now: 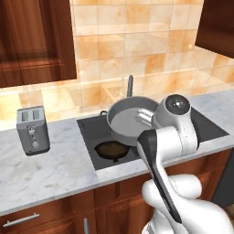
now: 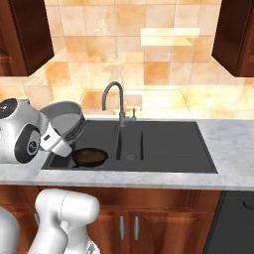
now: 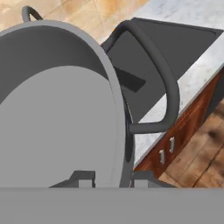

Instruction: Move the pot and pan from the stove into the sink.

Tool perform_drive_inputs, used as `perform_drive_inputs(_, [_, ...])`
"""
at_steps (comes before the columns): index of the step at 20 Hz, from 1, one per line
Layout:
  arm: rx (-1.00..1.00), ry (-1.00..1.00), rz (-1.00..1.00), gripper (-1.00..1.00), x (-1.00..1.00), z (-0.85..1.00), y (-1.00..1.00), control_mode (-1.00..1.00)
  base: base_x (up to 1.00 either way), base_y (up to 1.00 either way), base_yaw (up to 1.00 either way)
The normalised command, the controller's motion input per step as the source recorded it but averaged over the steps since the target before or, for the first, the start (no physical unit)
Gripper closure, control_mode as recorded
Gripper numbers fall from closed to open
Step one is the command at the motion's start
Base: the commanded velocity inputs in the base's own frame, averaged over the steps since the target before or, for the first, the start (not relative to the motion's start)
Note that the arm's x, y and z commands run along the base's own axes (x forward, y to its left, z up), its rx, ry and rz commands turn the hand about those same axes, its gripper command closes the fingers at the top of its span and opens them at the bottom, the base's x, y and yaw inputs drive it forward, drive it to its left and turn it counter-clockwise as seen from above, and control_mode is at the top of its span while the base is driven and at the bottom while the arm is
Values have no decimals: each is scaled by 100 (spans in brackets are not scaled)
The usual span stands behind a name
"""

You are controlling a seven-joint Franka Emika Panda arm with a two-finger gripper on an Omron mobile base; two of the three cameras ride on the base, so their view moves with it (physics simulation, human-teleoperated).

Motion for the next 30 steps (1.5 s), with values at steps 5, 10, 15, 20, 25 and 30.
perform_drive_inputs(5, [0,27,2,100,7,-21,1,-100,0,0,0])
perform_drive_inputs(10, [1,27,0,100,31,-27,0,-100,0,0,0])
perform_drive_inputs(15, [0,25,-2,100,61,-40,3,-100,0,0,0])
perform_drive_inputs(20, [0,18,-5,100,65,-39,11,-100,0,0,0])
perform_drive_inputs(25, [0,12,-6,100,66,-36,26,-100,0,0,0])
perform_drive_inputs(30, [0,1,-1,100,14,-6,8,-100,0,0,0])
